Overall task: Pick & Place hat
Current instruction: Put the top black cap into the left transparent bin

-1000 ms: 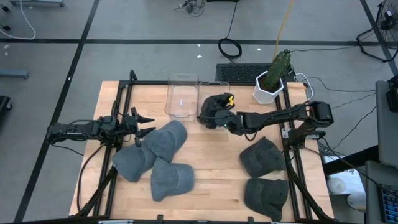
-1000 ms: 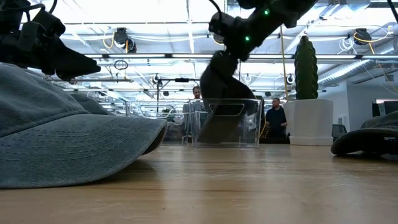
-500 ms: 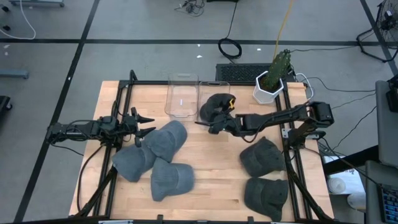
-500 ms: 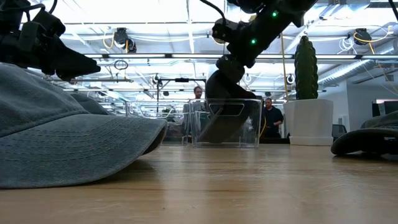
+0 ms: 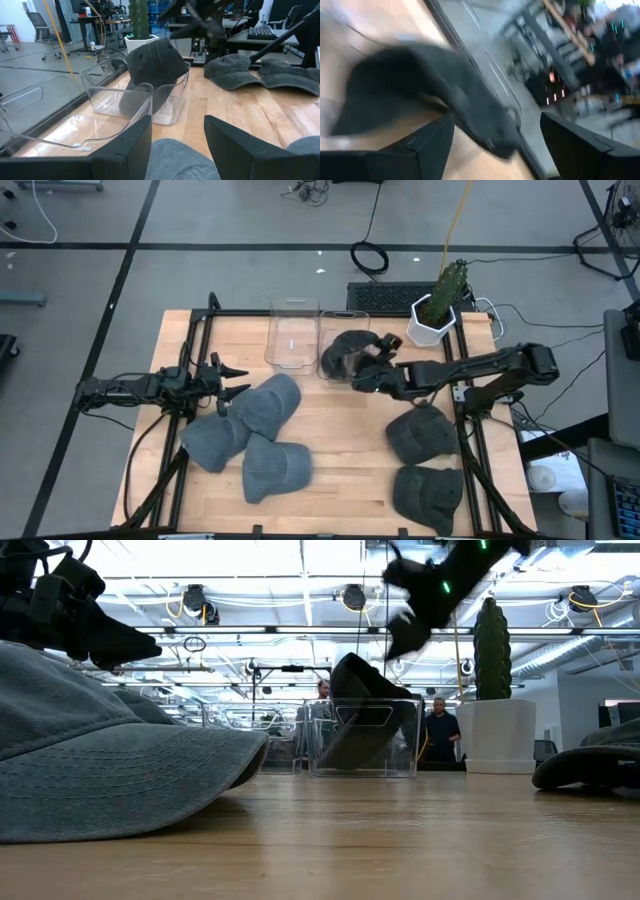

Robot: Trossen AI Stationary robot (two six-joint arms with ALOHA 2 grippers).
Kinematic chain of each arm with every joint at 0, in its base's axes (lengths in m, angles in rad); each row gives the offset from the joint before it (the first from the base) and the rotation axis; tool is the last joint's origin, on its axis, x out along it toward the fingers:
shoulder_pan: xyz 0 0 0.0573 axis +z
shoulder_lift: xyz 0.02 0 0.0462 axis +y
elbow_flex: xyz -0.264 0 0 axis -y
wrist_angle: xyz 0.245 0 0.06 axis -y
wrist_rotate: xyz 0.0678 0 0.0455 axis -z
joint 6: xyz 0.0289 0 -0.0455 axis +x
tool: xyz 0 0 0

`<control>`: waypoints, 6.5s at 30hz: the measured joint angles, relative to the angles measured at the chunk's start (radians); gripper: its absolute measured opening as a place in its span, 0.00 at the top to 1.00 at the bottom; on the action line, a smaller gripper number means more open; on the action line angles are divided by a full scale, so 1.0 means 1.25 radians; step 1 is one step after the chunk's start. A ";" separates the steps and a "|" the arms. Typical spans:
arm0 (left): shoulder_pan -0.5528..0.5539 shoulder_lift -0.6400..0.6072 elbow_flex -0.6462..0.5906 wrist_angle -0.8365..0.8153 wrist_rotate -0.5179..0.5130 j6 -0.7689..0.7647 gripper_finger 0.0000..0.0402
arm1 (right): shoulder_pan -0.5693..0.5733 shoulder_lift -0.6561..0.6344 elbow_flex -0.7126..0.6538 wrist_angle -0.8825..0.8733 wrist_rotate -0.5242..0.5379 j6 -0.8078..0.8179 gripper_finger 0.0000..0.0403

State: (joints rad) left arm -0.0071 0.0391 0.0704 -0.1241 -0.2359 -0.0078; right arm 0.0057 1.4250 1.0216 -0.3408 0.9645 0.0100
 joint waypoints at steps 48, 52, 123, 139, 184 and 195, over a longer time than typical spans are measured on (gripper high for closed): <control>0.000 0.000 0.000 0.001 0.000 0.000 0.52 | -0.396 -0.064 -0.364 0.700 -0.711 -0.021 0.60; 0.000 0.000 0.000 0.001 0.000 0.000 0.52 | -0.396 -0.064 -0.364 0.742 -0.734 -0.024 0.86; 0.000 0.000 0.000 0.001 0.000 0.000 0.52 | 0.043 0.229 -0.364 1.070 0.039 -0.161 1.00; 0.000 0.000 0.000 0.001 0.000 0.000 0.52 | 0.058 0.131 -0.364 0.985 0.024 -0.167 0.59; 0.000 0.000 0.000 0.001 0.000 0.000 0.52 | -0.375 -0.091 0.000 -0.031 -0.675 -0.009 0.49; 0.000 0.000 0.000 0.001 0.000 0.000 0.52 | -0.522 -0.079 -0.085 -0.005 -0.952 0.277 0.48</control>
State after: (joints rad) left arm -0.0074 0.0391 0.0704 -0.1234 -0.2359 -0.0082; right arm -0.6472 1.3260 0.9152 -0.3468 -0.2259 0.3558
